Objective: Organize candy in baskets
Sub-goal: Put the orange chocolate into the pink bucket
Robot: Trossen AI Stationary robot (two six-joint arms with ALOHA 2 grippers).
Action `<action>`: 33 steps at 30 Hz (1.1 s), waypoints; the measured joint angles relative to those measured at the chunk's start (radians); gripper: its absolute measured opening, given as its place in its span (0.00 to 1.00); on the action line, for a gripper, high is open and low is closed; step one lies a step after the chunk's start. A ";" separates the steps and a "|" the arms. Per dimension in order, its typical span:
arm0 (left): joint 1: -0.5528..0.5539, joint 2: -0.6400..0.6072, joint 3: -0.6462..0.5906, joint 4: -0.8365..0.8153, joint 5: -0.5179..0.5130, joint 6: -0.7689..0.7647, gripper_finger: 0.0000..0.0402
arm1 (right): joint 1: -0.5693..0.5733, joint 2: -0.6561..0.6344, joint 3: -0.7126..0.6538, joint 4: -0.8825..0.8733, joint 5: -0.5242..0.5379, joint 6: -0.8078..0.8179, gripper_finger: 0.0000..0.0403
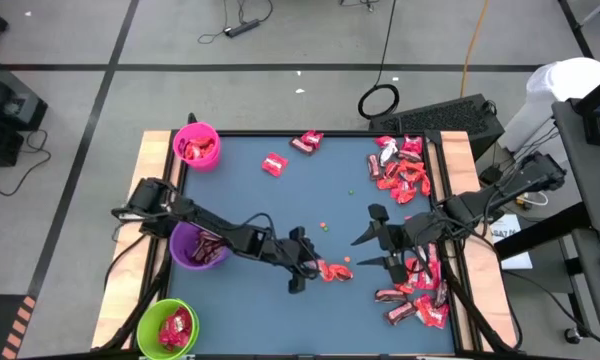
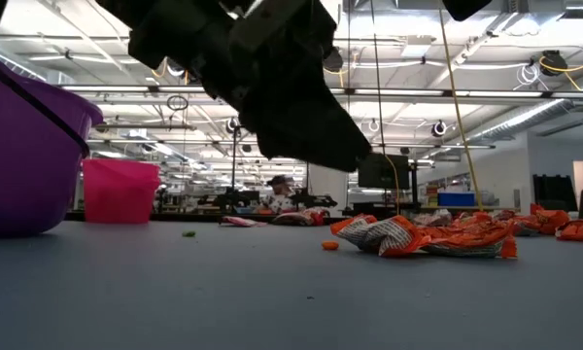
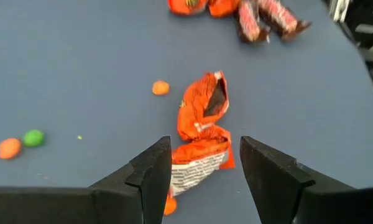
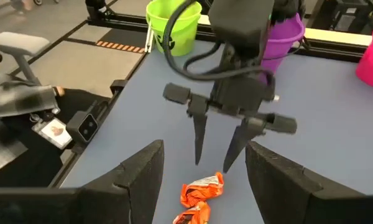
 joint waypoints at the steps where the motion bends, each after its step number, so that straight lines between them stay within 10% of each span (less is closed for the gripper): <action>1: 0.000 0.010 0.006 -0.001 0.000 0.016 0.48 | 0.000 0.000 0.000 0.002 0.000 -0.005 0.53; 33: 0.036 0.180 0.030 0.127 0.156 0.201 0.35 | -0.002 0.055 0.000 0.083 0.003 -0.059 0.53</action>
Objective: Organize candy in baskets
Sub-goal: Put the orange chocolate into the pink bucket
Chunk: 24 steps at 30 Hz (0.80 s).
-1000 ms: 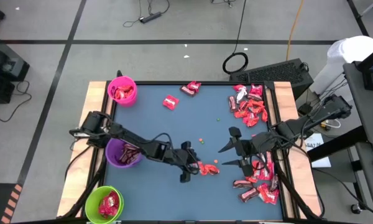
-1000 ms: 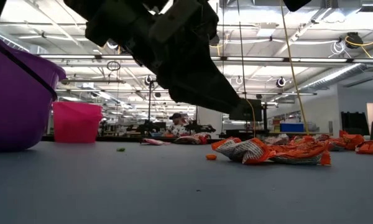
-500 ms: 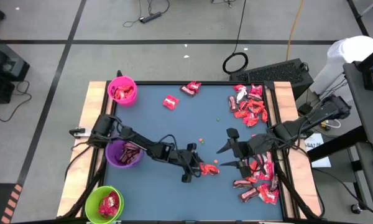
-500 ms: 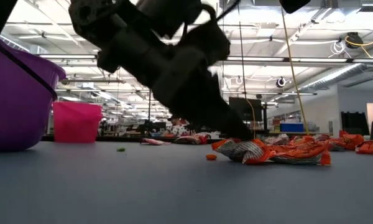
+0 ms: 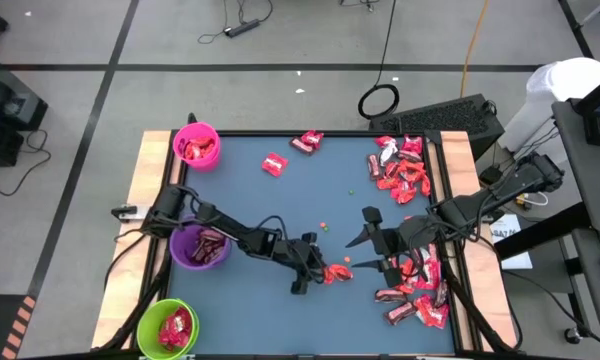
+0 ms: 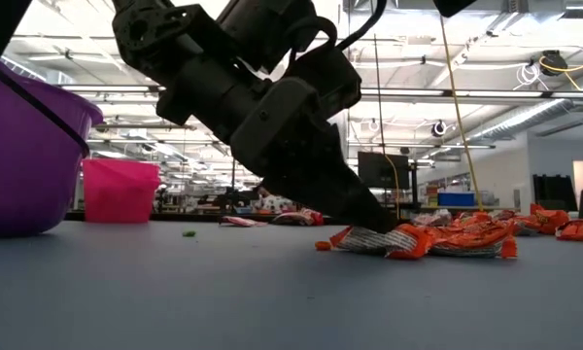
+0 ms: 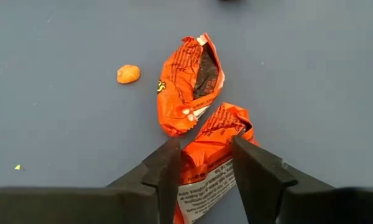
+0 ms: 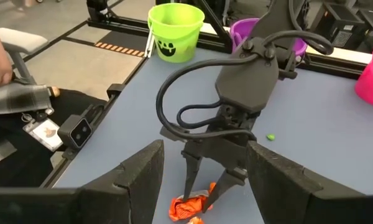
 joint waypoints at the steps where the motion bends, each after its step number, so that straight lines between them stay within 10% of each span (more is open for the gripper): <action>1: 0.000 0.000 0.000 -0.010 -0.001 0.000 0.34 | 0.000 0.000 0.000 0.001 0.000 0.000 0.53; 10: 0.001 -0.002 0.001 -0.077 -0.019 -0.031 0.32 | 0.000 0.000 0.000 0.008 0.000 -0.008 0.53; 24: -0.012 -0.006 -0.001 -0.050 0.030 -0.130 0.02 | 0.000 0.000 0.000 0.009 0.000 -0.003 0.53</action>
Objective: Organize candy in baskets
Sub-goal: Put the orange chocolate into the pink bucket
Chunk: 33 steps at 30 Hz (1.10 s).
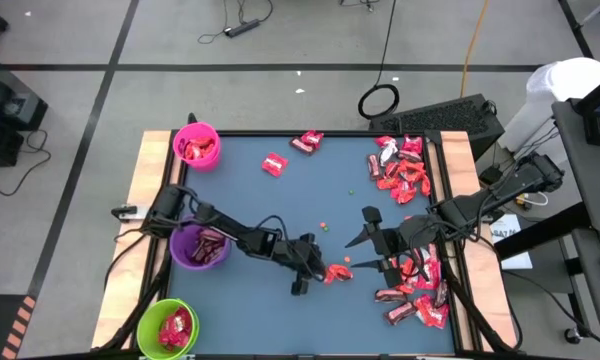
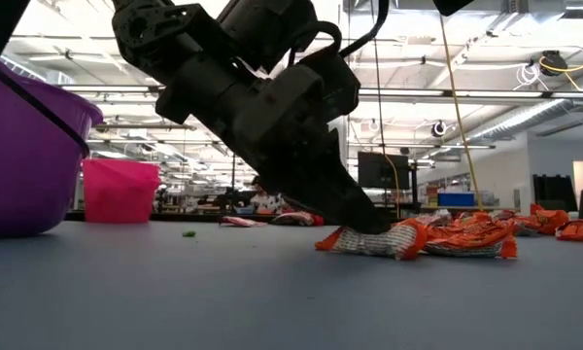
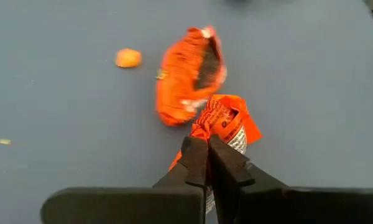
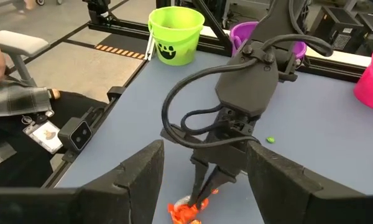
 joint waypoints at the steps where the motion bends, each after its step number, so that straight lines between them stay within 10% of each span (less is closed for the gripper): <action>1: -0.007 -0.002 0.000 0.003 0.000 -0.003 0.02 | 0.000 0.000 0.000 0.000 0.000 0.000 0.53; 12: -0.061 -0.146 0.016 -0.030 -0.065 -0.007 0.02 | 0.000 0.000 0.000 0.001 0.000 0.003 0.53; 33: -0.074 -0.565 0.019 -0.598 -0.617 -0.062 0.02 | 0.000 0.000 0.000 -0.003 -0.001 0.003 0.53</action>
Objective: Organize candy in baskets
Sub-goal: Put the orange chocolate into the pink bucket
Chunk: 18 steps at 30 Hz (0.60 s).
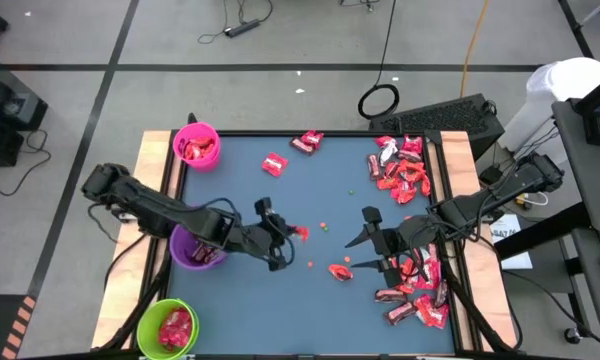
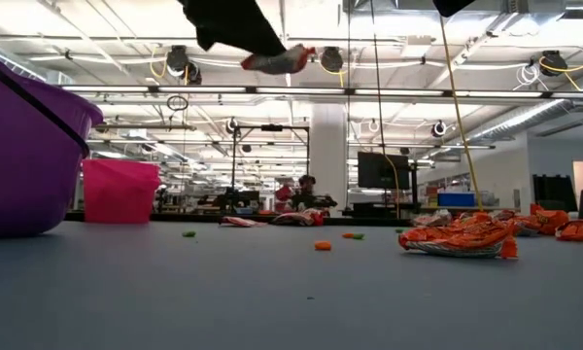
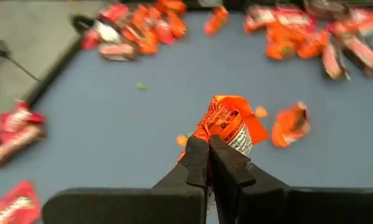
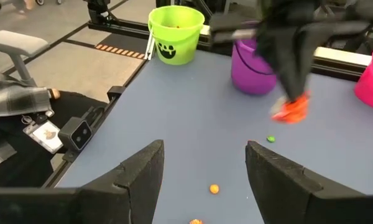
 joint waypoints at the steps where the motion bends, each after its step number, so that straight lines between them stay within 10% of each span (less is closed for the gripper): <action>1: 0.004 -0.022 0.000 -0.040 -0.018 -0.006 0.02 | 0.000 0.000 0.000 0.000 0.000 0.000 0.53; 18: 0.247 -0.237 -0.050 -0.460 -0.264 -0.185 0.03 | 0.000 0.000 0.000 0.003 0.000 -0.002 0.53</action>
